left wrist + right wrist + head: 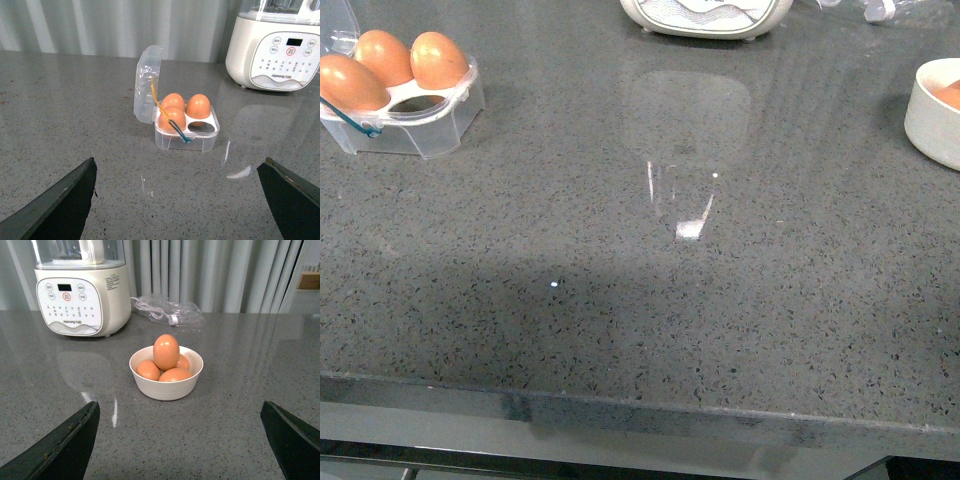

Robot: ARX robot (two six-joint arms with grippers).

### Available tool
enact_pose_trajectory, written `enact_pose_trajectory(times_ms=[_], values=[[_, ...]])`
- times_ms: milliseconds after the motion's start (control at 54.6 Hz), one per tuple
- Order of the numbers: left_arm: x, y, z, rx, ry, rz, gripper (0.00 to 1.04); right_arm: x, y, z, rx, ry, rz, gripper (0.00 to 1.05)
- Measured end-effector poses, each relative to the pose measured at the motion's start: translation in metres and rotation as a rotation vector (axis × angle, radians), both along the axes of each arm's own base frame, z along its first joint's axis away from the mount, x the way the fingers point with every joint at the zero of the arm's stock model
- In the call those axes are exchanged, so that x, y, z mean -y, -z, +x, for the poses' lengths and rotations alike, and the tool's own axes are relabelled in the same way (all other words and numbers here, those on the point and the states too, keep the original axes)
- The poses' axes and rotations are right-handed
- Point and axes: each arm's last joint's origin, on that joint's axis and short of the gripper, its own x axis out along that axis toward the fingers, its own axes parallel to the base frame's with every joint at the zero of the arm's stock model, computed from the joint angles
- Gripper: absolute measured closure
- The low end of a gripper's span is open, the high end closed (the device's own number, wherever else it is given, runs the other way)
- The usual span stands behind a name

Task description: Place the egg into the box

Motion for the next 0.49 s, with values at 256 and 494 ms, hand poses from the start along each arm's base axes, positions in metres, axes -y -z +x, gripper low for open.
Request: enact_pose_trajectory(times_ms=[256, 494], values=[[0.0000, 0.0000, 0.0000, 0.000, 0.000, 0.000, 0.07, 0.0000, 0.0000, 0.0000, 0.000, 0.000, 0.000, 0.07], [0.0000, 0.0000, 0.0000, 0.000, 0.000, 0.000, 0.07, 0.0000, 0.0000, 0.0000, 0.000, 0.000, 0.000, 0.07]])
